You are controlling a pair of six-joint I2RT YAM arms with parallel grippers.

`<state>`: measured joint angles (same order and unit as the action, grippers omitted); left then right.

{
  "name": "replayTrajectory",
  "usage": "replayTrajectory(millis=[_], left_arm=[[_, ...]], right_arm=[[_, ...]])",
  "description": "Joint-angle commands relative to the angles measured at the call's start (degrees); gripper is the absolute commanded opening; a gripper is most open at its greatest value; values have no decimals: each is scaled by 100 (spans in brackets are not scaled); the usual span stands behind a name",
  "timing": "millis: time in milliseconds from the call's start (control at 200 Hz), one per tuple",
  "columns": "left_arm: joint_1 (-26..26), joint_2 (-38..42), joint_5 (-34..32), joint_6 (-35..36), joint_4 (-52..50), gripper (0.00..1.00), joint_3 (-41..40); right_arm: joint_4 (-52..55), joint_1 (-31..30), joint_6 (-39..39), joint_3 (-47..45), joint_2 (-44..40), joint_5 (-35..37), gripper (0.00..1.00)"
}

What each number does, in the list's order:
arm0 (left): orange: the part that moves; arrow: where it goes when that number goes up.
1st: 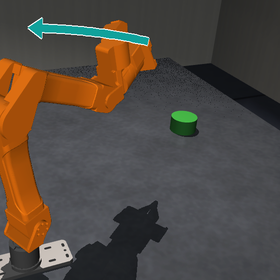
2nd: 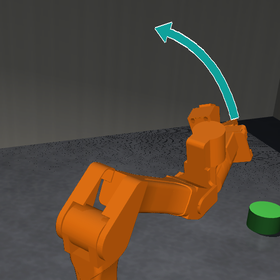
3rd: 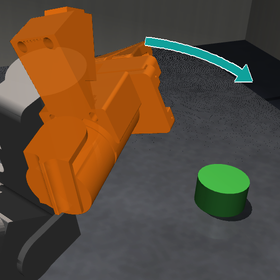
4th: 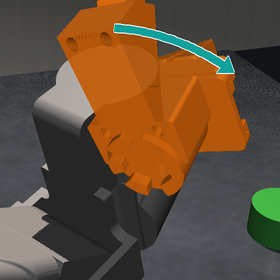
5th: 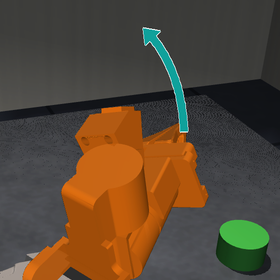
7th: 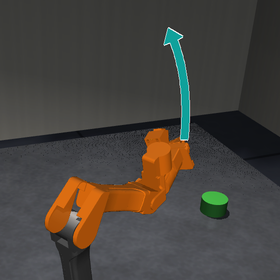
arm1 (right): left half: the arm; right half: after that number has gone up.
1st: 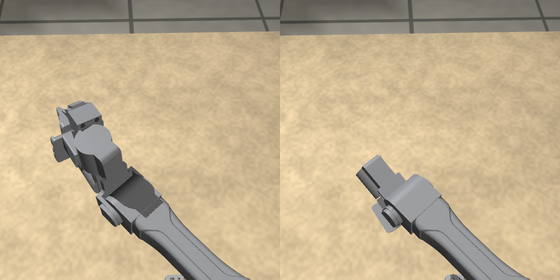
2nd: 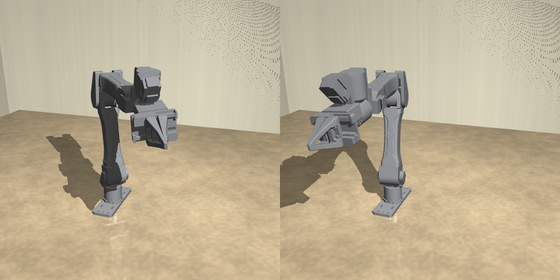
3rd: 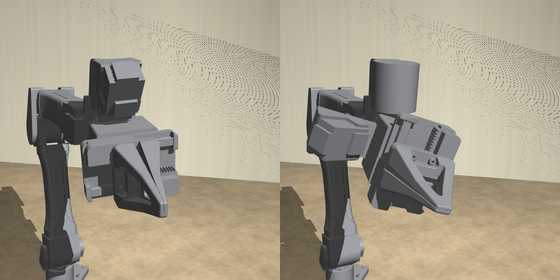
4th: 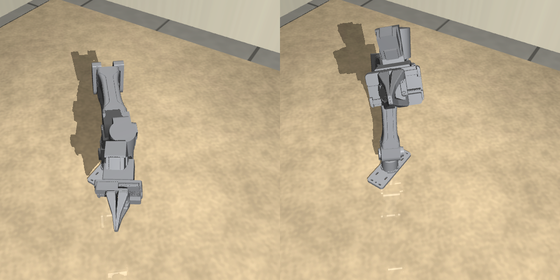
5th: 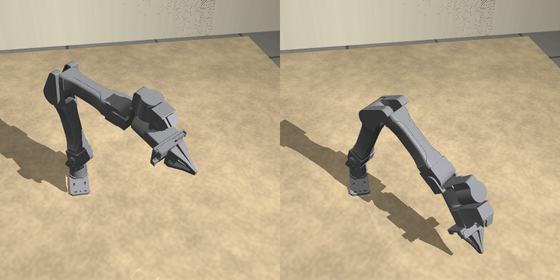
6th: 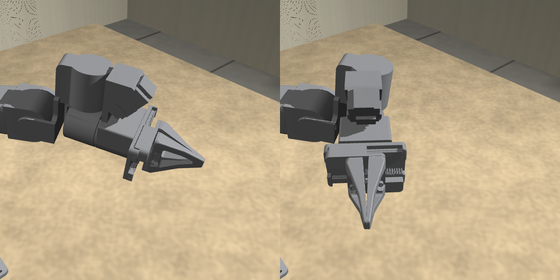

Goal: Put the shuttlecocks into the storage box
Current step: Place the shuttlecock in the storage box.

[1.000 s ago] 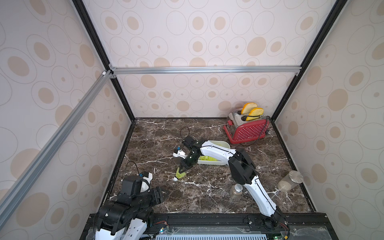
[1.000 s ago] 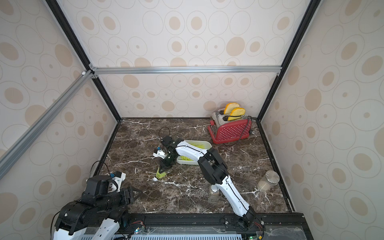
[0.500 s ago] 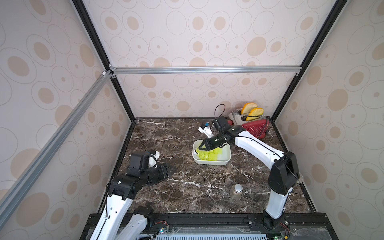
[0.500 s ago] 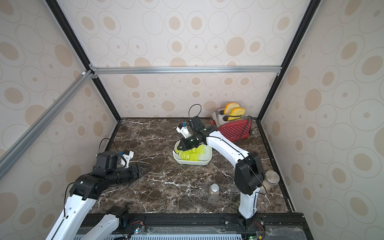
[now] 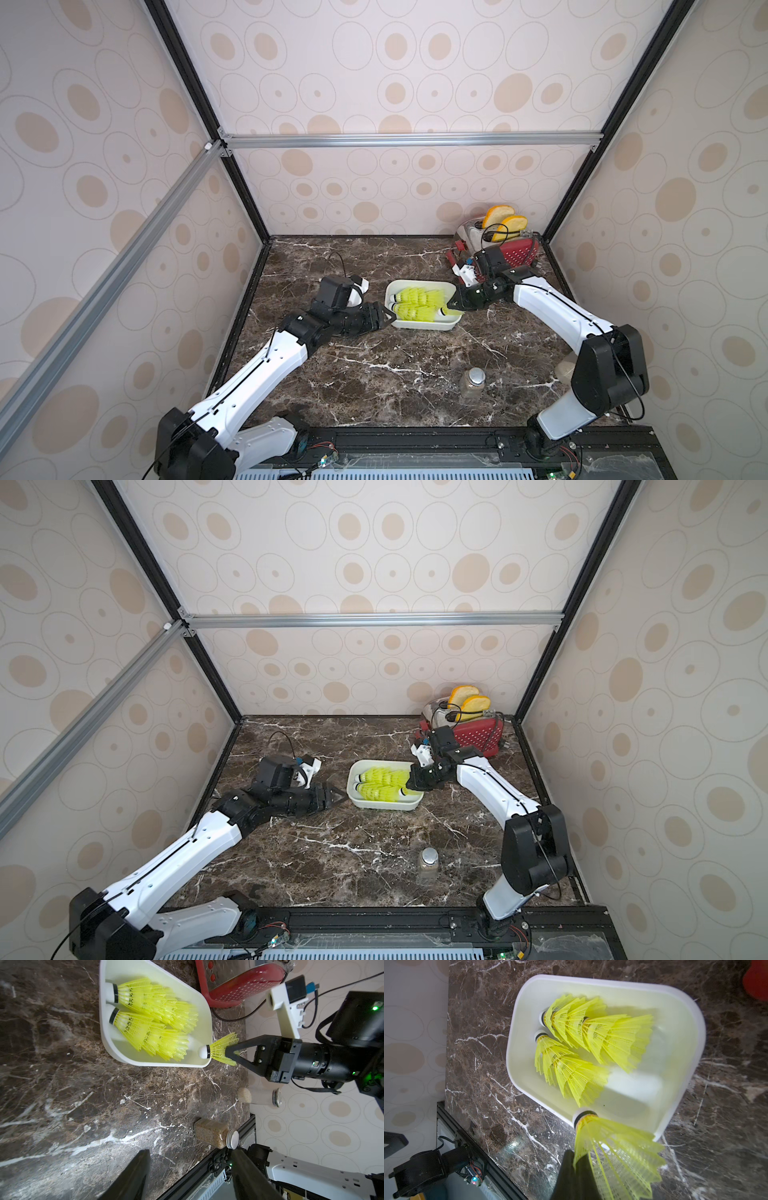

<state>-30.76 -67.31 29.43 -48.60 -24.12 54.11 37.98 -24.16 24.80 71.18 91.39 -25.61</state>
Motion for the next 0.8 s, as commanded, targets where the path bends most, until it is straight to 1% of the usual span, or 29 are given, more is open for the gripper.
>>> replayTrajectory(millis=[0,255,616,791], left_arm=[[-129,-330,-134,-30,575,64,232],[-228,-883,-170,-108,1051,64,279],[-246,-859,-214,-156,1056,64,232],[-246,-863,-227,-150,1041,64,219]], right_arm=[[-134,56,96,-137,-55,56,0],[-543,59,305,-80,328,-110,0],[-741,26,512,59,737,-414,0],[-1248,17,823,-251,772,-700,0]])
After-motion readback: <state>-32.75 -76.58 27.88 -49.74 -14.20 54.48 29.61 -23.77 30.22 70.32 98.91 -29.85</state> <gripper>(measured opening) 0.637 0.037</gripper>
